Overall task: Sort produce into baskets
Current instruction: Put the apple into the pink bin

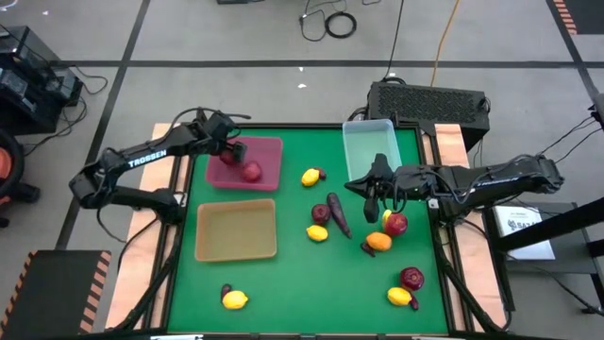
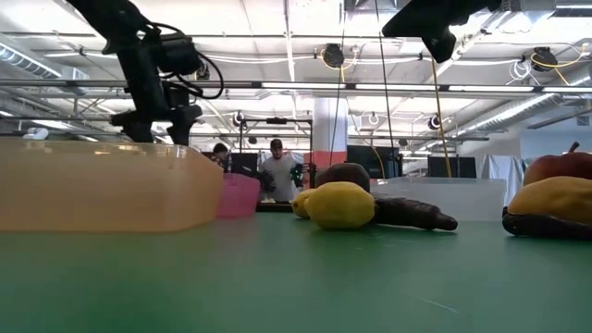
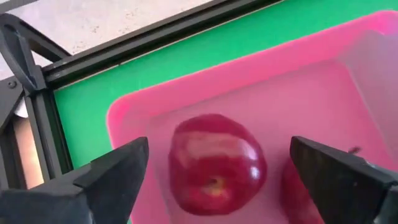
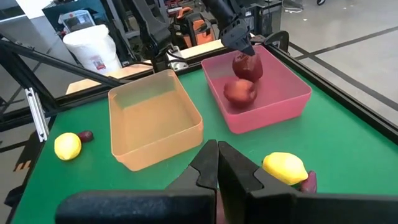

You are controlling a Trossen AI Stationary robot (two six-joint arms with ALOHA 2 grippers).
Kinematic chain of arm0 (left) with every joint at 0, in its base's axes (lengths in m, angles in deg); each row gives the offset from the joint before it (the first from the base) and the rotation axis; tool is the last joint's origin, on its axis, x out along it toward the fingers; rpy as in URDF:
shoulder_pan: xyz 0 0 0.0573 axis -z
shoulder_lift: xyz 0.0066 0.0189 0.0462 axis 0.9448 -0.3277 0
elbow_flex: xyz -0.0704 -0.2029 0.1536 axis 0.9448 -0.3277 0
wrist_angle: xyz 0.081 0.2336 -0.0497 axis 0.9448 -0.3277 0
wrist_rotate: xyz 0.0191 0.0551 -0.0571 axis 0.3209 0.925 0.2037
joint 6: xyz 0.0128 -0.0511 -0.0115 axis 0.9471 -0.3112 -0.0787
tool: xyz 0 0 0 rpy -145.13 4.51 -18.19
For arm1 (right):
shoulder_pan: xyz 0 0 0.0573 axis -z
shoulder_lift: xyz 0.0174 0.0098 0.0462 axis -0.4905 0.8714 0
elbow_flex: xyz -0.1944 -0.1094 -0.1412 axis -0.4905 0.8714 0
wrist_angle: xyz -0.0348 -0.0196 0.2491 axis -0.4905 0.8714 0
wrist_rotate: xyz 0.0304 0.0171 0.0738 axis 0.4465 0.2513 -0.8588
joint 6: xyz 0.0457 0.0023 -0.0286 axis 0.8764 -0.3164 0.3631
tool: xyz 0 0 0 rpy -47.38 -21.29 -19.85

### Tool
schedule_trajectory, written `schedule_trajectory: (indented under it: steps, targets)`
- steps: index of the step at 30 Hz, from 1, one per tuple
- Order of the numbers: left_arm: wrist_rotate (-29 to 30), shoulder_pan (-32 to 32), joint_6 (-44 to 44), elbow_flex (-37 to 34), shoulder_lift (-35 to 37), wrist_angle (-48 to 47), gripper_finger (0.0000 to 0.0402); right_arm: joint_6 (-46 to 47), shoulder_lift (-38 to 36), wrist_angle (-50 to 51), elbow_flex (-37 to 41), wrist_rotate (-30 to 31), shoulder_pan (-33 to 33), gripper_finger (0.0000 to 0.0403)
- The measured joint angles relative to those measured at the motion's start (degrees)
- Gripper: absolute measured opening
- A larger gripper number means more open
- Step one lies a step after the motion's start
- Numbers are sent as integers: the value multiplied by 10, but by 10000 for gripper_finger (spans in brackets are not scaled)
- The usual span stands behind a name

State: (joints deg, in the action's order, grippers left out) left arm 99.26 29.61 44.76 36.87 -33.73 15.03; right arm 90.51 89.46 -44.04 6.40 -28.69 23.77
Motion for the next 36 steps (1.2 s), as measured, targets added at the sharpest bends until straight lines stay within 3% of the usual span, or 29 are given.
schedule_trajectory:
  steps: [8,16,20,23,27,31,36]
  targets:
    - [-30,20,2,56,33,-1,394,0,0,0,0,0,0,0]
    - [-124,131,6,72,43,66,395,-20,0,0,0,0,0,0]
    - [-129,210,15,71,11,118,395,-32,0,0,0,2,0,0]
    - [-158,259,20,71,-21,211,395,-34,0,0,0,2,4,0]
    - [-198,310,97,75,-76,335,395,-34,0,0,0,2,11,0]
    - [-202,339,179,104,-142,347,395,-34,0,0,0,0,11,0]
    - [-220,355,196,154,-225,344,395,-29,0,4,0,0,1,0]
